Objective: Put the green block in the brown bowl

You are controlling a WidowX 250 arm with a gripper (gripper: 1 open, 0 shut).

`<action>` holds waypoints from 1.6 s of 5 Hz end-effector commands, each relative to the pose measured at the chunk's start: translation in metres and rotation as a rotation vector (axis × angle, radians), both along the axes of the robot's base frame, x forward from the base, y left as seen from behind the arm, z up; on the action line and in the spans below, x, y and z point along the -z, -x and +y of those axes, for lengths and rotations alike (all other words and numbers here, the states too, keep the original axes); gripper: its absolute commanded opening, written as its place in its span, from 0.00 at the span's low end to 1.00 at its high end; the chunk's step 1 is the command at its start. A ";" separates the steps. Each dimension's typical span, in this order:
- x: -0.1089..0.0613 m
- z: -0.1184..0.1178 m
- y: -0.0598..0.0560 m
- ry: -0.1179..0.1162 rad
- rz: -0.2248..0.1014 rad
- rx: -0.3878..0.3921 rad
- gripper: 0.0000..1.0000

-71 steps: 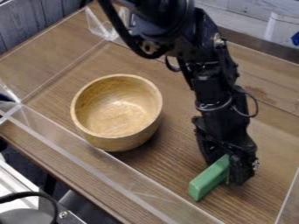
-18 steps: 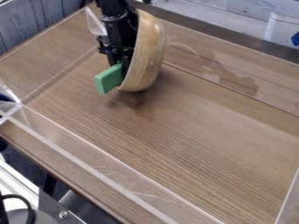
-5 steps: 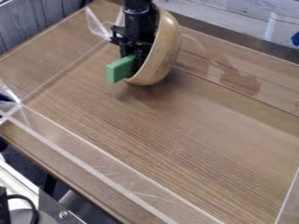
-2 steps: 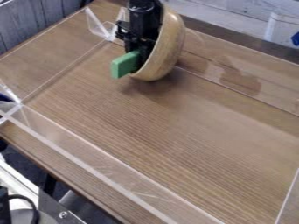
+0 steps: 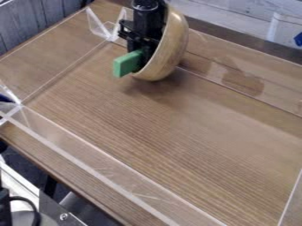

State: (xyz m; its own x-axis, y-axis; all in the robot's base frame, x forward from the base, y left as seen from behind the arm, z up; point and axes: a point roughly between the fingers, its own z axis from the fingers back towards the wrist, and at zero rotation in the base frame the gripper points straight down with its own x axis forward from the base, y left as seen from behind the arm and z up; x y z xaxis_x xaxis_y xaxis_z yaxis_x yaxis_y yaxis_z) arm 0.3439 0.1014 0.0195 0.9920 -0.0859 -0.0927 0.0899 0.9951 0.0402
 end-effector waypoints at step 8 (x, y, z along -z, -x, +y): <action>0.029 -0.005 0.004 0.076 0.095 -0.051 0.00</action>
State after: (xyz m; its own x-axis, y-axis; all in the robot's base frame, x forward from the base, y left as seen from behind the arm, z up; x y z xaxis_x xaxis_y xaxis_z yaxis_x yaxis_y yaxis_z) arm 0.3474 0.1006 0.0194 0.9926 -0.0432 -0.1135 0.0421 0.9990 -0.0119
